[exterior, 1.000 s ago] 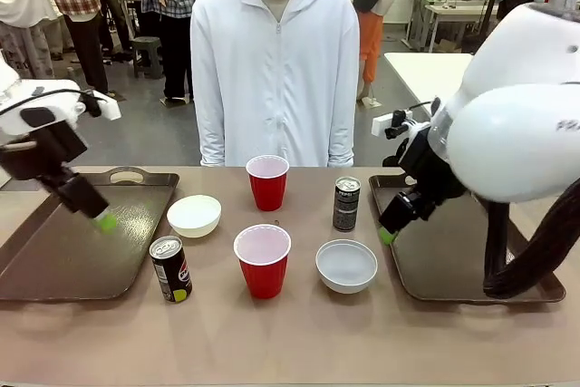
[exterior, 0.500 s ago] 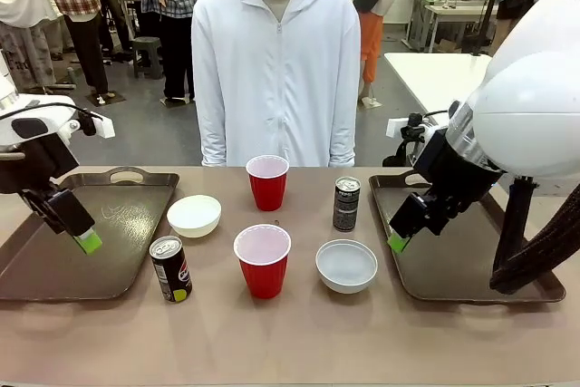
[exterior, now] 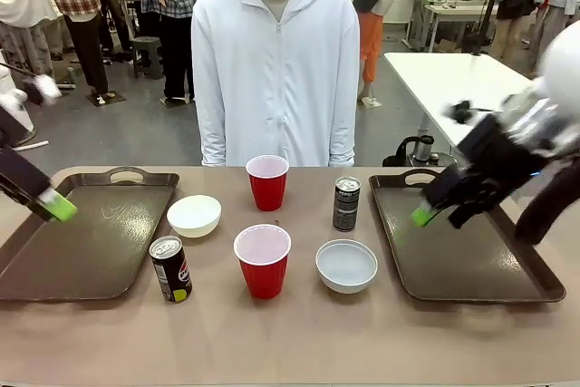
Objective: Prepare tableware on both trays.
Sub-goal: Pick up a Picnic Bowl from the table and place it on a Handle tray.
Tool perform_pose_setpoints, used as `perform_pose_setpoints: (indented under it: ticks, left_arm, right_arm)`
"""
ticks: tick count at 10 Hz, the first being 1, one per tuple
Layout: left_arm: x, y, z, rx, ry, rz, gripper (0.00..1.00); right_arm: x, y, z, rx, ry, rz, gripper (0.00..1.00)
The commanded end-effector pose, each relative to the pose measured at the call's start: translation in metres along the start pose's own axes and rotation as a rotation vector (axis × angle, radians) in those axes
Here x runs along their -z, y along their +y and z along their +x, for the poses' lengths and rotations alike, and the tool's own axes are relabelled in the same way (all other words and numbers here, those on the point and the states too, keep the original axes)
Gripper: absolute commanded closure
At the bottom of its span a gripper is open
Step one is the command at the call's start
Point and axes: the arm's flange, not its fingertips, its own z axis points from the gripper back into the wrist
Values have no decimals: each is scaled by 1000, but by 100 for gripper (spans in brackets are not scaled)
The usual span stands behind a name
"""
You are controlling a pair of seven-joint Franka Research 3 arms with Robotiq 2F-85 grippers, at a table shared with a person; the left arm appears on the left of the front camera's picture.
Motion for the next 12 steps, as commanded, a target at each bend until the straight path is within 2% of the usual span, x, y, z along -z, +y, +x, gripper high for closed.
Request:
perform_pose_setpoints:
  ticks: [1, 3, 5, 7, 12]
  left_arm:
    - [-34, 25, -8, -47, -67, -193, 0]
    - [-60, 60, -22, -135, -93, -242, 0]
    - [-69, 98, -38, -232, -124, -281, 0]
    - [-68, 130, -64, -308, -216, -326, 0]
    - [-79, 153, -125, -439, -355, -237, 0]
  right_arm:
    - [-15, -56, -79, 110, -146, 238, 0]
    - [-36, -97, -121, 177, -267, 444, 0]
    - [-45, -124, -148, 210, -333, 545, 0]
    - [-47, -140, -161, 246, -325, 566, 0]
    - [-63, -160, -173, 325, -331, 538, 0]
